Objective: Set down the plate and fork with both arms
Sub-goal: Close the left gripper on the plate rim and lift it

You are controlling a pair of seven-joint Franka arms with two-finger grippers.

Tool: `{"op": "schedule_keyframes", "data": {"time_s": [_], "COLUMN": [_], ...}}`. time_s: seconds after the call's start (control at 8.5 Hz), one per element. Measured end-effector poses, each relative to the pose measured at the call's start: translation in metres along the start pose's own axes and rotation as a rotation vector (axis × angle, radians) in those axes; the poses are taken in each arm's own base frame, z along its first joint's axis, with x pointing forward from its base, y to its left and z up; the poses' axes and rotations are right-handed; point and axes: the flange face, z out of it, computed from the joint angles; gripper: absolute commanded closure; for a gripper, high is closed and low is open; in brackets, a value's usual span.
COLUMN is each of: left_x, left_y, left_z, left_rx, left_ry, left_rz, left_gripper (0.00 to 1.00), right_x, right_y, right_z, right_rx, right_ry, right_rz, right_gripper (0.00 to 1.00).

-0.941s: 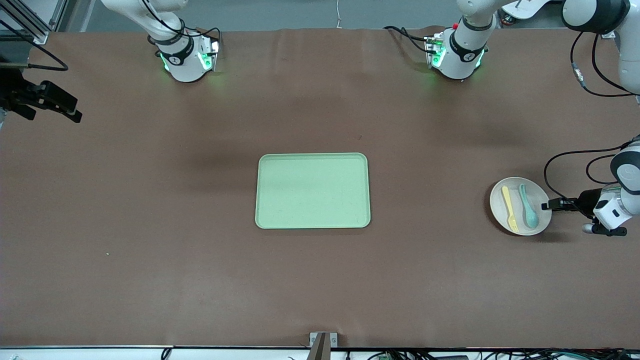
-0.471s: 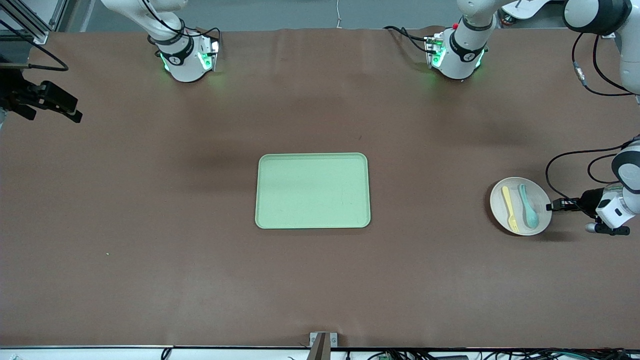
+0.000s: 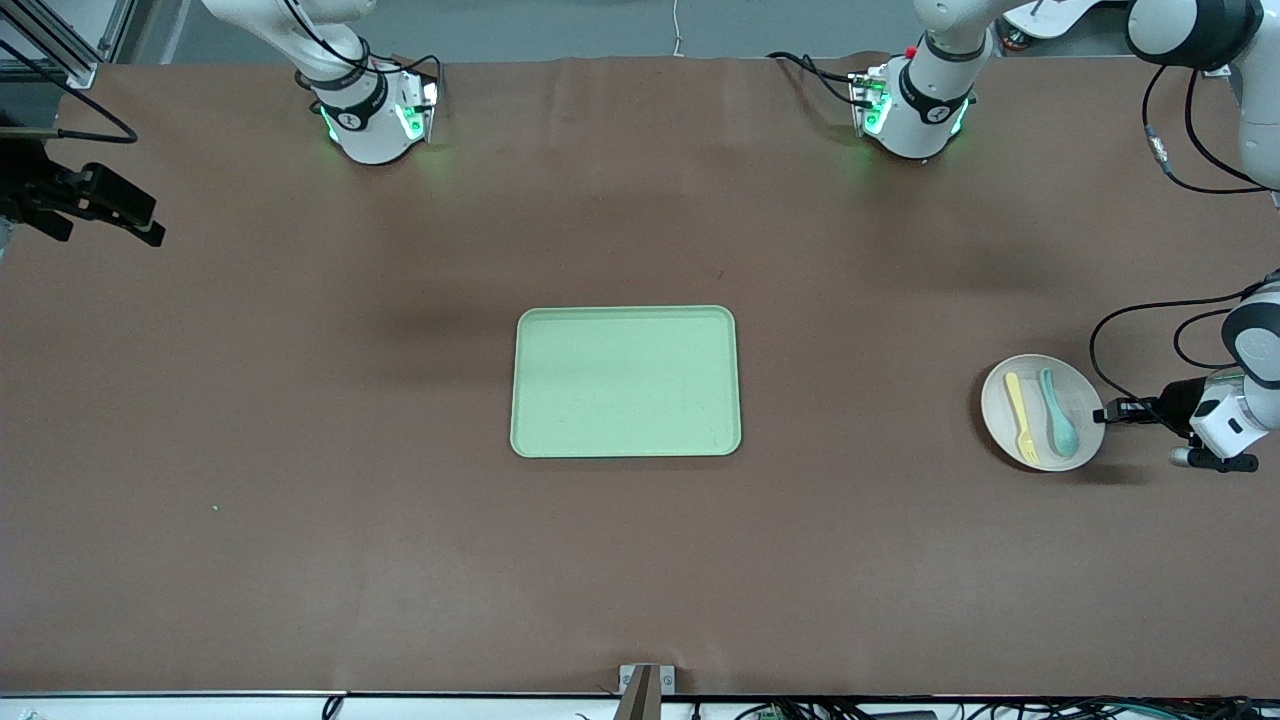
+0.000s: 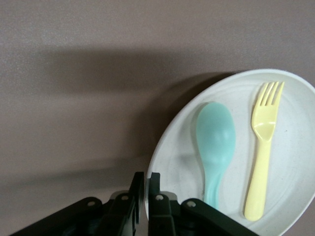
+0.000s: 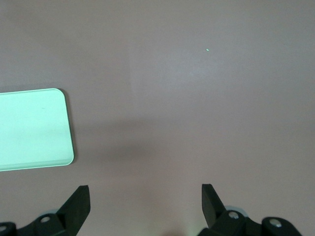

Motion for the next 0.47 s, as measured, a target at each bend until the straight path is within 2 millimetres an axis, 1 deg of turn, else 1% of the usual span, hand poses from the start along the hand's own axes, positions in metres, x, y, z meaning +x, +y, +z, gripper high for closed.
{"op": "schedule_keyframes", "data": {"time_s": [0.47], "left_x": [0.0071], "left_y": [0.0048], "left_z": [-0.0079], "left_rx": [0.005], "left_ry": [0.020], "left_rz": [0.031], "left_gripper": [1.00], "right_x": [0.0010], "right_y": [-0.0001], "right_z": [0.0013], "right_rx": [0.000], "right_ry": [-0.001], "right_rz": [0.000], "right_gripper": [0.00]}}
